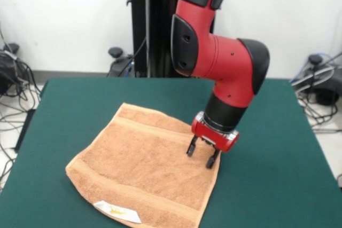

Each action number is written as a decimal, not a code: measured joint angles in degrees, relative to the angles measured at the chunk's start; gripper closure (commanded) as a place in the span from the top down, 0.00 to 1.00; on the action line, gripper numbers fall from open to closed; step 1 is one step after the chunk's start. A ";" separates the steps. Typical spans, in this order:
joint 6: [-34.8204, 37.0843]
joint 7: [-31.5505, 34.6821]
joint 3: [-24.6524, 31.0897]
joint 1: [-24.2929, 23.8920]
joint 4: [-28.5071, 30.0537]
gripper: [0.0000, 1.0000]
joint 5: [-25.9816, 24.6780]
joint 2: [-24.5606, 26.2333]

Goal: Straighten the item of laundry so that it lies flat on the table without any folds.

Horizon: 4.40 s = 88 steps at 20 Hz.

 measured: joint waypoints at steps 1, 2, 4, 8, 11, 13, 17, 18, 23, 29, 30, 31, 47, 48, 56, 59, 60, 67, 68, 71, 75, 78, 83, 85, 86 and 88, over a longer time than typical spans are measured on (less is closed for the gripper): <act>0.00 0.00 0.26 0.01 0.34 1.00 -0.16 -0.28; 0.00 0.00 0.33 0.01 0.48 1.00 -0.26 -0.39; -0.01 0.00 0.77 0.04 2.04 1.00 -1.39 -1.59; 0.00 0.00 1.36 0.05 4.55 1.00 -2.64 -3.60; 0.00 0.00 1.65 0.16 6.24 1.00 -3.53 -4.91; 0.00 0.00 1.64 0.37 7.09 1.00 -4.35 -5.53; 0.00 0.00 1.61 0.84 7.16 1.00 -4.72 -5.17; 0.00 0.00 1.59 0.94 7.16 1.00 -4.72 -5.08; 0.00 0.00 0.20 3.66 5.54 1.00 -4.72 -1.95; 0.71 0.00 -2.13 5.47 2.40 1.00 -4.51 0.63; 1.01 0.00 -2.37 5.64 2.03 1.00 -4.37 0.87; 1.62 0.00 -2.66 5.90 1.52 1.00 -4.08 1.20; 9.28 0.00 -4.02 7.06 -1.78 1.00 -0.65 2.17; 9.56 0.00 -4.01 7.05 -1.78 1.00 -0.55 1.97; 10.05 0.00 -4.03 7.19 -1.78 1.00 0.64 -1.85; 10.64 0.00 -4.02 7.28 -1.75 1.00 1.40 -3.57; 10.84 0.00 -4.03 7.30 -1.75 1.00 1.60 -4.12; 11.27 0.00 -4.32 7.29 -3.51 1.00 1.93 -4.40; 11.28 0.00 -4.44 7.28 -4.53 1.00 2.04 -3.48; 11.35 0.00 -4.66 7.26 -6.81 1.00 2.26 -1.32; 12.94 0.00 -5.81 7.37 -11.92 1.00 3.20 4.30; 18.18 0.00 -8.53 8.18 -17.36 1.00 5.20 8.72; 33.06 0.01 -13.81 9.84 -26.64 1.00 7.62 13.74; 36.96 0.01 -15.12 10.01 -29.57 1.00 7.95 15.18; 39.86 0.01 -16.04 10.06 -31.88 1.00 8.02 16.43; 41.61 0.01 -16.77 10.13 -33.58 1.00 7.99 17.34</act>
